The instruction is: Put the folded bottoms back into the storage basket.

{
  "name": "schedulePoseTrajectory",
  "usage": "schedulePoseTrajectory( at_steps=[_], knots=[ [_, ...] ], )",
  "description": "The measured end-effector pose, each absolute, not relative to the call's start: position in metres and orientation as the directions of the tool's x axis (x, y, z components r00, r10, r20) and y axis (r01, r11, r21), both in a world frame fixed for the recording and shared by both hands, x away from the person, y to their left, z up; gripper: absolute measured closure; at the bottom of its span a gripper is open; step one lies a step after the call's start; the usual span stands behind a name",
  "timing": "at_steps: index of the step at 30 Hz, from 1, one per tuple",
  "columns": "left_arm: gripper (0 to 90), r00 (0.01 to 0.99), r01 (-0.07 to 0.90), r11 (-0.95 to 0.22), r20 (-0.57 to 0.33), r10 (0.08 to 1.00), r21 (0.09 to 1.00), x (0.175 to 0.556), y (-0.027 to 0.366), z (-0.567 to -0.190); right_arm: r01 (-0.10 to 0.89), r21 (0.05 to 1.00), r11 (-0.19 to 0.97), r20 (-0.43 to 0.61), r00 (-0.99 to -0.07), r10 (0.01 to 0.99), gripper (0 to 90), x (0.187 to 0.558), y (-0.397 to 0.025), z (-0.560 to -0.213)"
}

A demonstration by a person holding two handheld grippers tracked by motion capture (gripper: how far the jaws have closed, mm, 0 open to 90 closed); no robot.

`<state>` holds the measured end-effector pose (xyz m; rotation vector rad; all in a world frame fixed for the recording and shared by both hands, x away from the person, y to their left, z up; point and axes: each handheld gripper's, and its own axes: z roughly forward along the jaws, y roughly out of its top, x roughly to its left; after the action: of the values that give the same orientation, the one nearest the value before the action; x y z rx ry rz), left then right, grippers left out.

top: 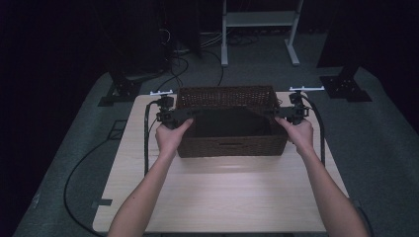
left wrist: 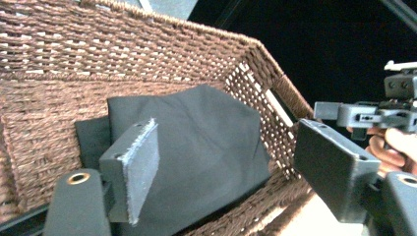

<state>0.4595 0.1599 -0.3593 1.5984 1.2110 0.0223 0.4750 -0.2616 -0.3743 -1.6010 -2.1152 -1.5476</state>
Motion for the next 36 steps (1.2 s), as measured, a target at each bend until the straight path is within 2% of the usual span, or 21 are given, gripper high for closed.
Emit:
schedulePoseTrajectory(
  at_steps=[21, 36],
  knots=[
    [19.1, 0.512, 0.665, 0.087, -0.538, 0.670, 0.741, 0.445, 0.161, -0.361, 0.744, 0.667, -0.029, 0.569, -0.484, 0.665, 33.0, 0.455, -0.272, -0.372],
    [17.4, 0.575, 0.631, 0.057, -0.516, 0.635, 0.774, 0.427, 0.158, -0.353, 0.735, 0.678, -0.016, 0.569, -0.510, 0.645, 31.1, 0.441, -0.272, -0.372]
  ],
)
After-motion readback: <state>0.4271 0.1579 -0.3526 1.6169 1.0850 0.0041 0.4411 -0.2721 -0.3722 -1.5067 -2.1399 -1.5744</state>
